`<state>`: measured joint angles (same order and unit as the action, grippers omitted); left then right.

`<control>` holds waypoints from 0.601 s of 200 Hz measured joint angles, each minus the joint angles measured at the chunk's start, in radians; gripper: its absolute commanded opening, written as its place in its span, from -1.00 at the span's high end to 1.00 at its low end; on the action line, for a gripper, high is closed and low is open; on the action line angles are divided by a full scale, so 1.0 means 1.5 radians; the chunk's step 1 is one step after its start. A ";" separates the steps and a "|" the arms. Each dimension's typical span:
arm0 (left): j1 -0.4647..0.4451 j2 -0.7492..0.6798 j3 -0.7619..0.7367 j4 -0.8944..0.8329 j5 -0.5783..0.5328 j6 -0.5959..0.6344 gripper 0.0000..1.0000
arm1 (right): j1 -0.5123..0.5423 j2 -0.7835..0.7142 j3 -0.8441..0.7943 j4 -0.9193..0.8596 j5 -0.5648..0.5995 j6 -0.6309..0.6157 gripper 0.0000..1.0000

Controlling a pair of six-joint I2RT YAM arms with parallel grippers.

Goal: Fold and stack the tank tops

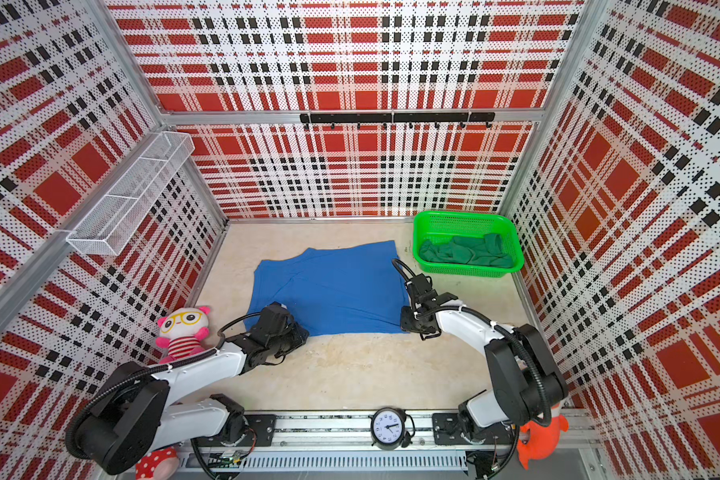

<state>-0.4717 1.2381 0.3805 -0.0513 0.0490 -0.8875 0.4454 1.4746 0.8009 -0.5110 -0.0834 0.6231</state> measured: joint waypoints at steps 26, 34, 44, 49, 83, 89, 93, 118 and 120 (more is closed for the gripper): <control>0.000 0.000 0.000 -0.003 0.000 0.002 0.69 | 0.002 0.016 0.000 0.011 -0.008 0.002 0.24; 0.000 0.000 0.000 -0.005 0.000 0.002 0.74 | 0.003 0.024 0.000 0.014 -0.012 0.003 0.29; 0.000 0.000 0.001 -0.008 0.000 0.003 0.82 | 0.004 0.031 -0.001 0.017 -0.015 0.005 0.37; 0.000 0.000 0.001 -0.010 0.000 0.003 0.85 | 0.006 0.033 -0.003 0.017 -0.016 0.008 0.42; 0.000 -0.014 0.001 -0.032 -0.001 0.006 1.00 | 0.025 0.025 -0.030 0.007 -0.014 0.022 0.82; 0.000 -0.020 0.001 -0.037 -0.001 0.007 1.00 | 0.026 0.018 -0.033 0.003 -0.013 0.023 0.89; 0.000 -0.023 0.001 -0.040 -0.002 0.007 1.00 | 0.027 0.013 -0.036 0.000 -0.012 0.026 0.92; -0.006 -0.048 0.001 -0.070 -0.003 0.009 1.00 | 0.032 -0.012 -0.046 -0.025 -0.006 0.030 1.00; -0.006 -0.051 0.001 -0.073 -0.004 0.009 1.00 | 0.032 -0.014 -0.046 -0.028 -0.005 0.030 1.00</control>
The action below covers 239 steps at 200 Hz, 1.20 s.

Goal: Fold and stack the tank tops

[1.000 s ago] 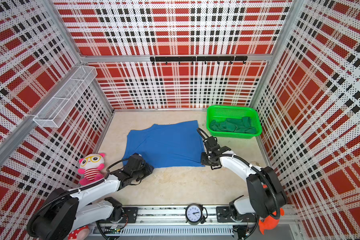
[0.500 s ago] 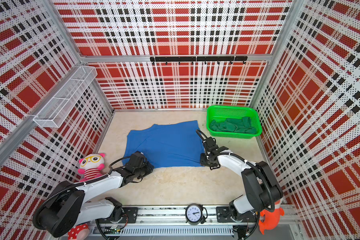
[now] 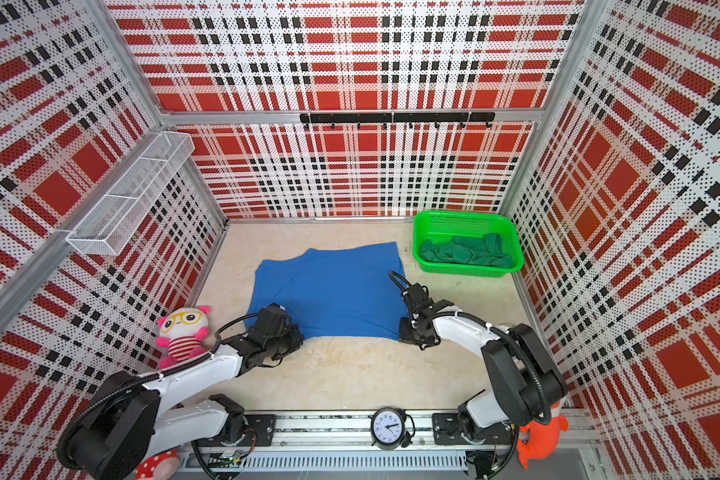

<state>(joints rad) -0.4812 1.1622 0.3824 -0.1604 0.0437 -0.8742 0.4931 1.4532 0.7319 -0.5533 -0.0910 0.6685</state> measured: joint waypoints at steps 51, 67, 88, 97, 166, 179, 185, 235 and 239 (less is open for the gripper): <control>-0.067 -0.075 0.003 -0.106 -0.026 -0.011 1.00 | 0.003 -0.051 0.007 -0.080 0.006 -0.013 1.00; -0.086 -0.098 0.008 -0.149 -0.032 -0.020 1.00 | 0.005 -0.061 0.016 -0.119 0.007 -0.025 1.00; -0.097 -0.126 0.038 -0.209 -0.035 -0.026 1.00 | 0.005 -0.065 0.042 -0.172 0.009 -0.045 1.00; -0.099 -0.130 0.061 -0.235 -0.040 -0.025 1.00 | 0.005 -0.065 0.056 -0.187 0.011 -0.055 1.00; -0.038 -0.024 0.198 -0.311 -0.050 0.081 1.00 | -0.008 0.006 0.178 -0.225 0.037 -0.126 1.00; -0.021 0.010 0.215 -0.317 -0.050 0.115 1.00 | -0.017 0.031 0.204 -0.224 0.044 -0.139 1.00; -0.014 0.024 0.223 -0.319 -0.050 0.128 1.00 | -0.021 0.043 0.216 -0.224 0.047 -0.145 1.00; 0.037 0.145 0.290 -0.316 -0.033 0.232 1.00 | -0.058 0.142 0.295 -0.215 0.059 -0.189 0.97; 0.038 0.154 0.295 -0.315 -0.032 0.238 1.00 | -0.061 0.148 0.300 -0.214 0.060 -0.192 0.97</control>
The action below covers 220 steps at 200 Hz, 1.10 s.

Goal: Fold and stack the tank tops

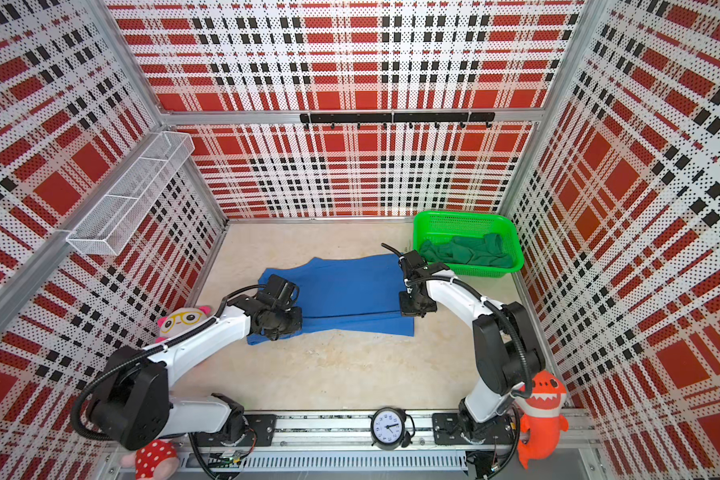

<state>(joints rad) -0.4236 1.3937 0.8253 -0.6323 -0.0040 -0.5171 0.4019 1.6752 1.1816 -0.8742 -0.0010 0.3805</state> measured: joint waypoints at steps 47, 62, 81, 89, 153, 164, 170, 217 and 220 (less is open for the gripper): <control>0.006 0.107 0.071 0.003 0.010 0.057 1.00 | -0.017 0.076 0.077 0.004 0.013 -0.028 0.96; 0.009 0.126 0.093 0.003 0.012 0.069 1.00 | -0.020 0.097 0.105 0.002 0.024 -0.035 0.96; 0.015 0.148 0.120 0.003 0.014 0.086 1.00 | -0.026 0.118 0.139 0.002 0.039 -0.046 0.96; 0.018 0.157 0.130 0.003 0.016 0.093 1.00 | -0.031 0.127 0.154 0.001 0.045 -0.050 0.96; 0.043 0.235 0.189 0.004 0.020 0.142 0.11 | -0.045 0.204 0.222 0.009 0.073 -0.073 0.45; 0.050 0.242 0.203 -0.003 0.018 0.147 -0.04 | -0.046 0.205 0.222 0.011 0.079 -0.084 0.20; 0.054 0.243 0.212 -0.008 0.016 0.151 -0.09 | -0.046 0.205 0.222 0.013 0.084 -0.085 0.13; 0.072 0.168 0.222 -0.043 -0.013 0.152 -0.20 | -0.048 0.132 0.166 0.042 0.090 -0.080 0.03; 0.074 0.152 0.214 -0.047 -0.014 0.150 -0.20 | -0.048 0.121 0.158 0.041 0.088 -0.078 0.03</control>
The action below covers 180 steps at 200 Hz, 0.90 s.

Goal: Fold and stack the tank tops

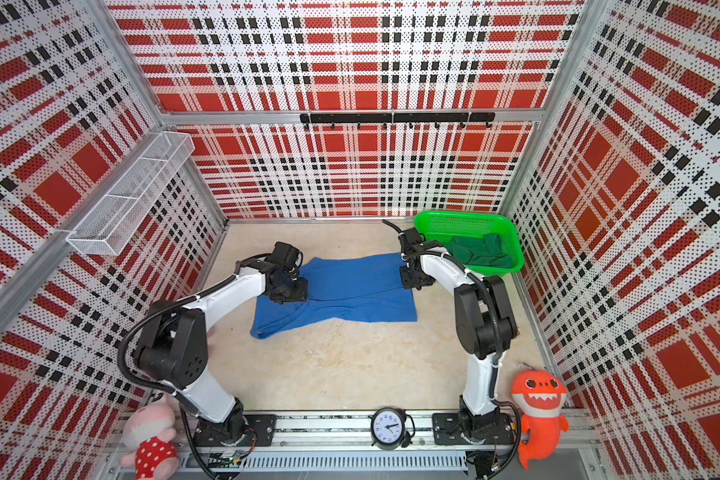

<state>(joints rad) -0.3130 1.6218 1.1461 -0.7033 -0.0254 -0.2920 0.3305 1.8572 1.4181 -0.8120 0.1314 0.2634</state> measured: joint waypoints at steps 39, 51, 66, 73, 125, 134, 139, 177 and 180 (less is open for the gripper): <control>0.053 -0.185 -0.146 -0.036 -0.006 -0.043 -0.21 | 0.011 -0.126 -0.130 0.030 -0.064 0.037 0.04; 0.087 -0.225 -0.188 -0.050 -0.008 -0.057 -0.22 | 0.012 -0.134 -0.155 0.040 -0.081 0.048 0.03; 0.130 -0.268 -0.231 -0.063 -0.013 -0.074 -0.26 | 0.014 -0.133 -0.181 0.050 -0.098 0.056 0.03; 0.149 -0.289 -0.251 -0.064 -0.016 -0.081 -0.27 | 0.014 -0.133 -0.190 0.052 -0.107 0.060 0.03; 0.199 -0.303 -0.287 -0.056 -0.018 -0.100 -0.16 | 0.015 -0.133 -0.202 0.084 -0.149 0.073 0.03; 0.201 -0.289 -0.287 -0.055 -0.016 -0.100 -0.10 | 0.015 -0.133 -0.202 0.089 -0.152 0.073 0.03; 0.202 -0.282 -0.287 -0.054 -0.016 -0.099 -0.07 | 0.015 -0.133 -0.202 0.091 -0.153 0.074 0.03; 0.203 -0.238 -0.287 -0.053 -0.006 -0.097 0.15 | 0.015 -0.133 -0.203 0.107 -0.163 0.077 0.02; 0.203 -0.236 -0.287 -0.053 -0.006 -0.097 0.17 | 0.015 -0.133 -0.204 0.108 -0.163 0.077 0.02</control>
<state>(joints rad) -0.0078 1.2682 0.7151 -0.7822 -0.0338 -0.4370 0.3531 1.6577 1.1126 -0.6498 -0.1131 0.3794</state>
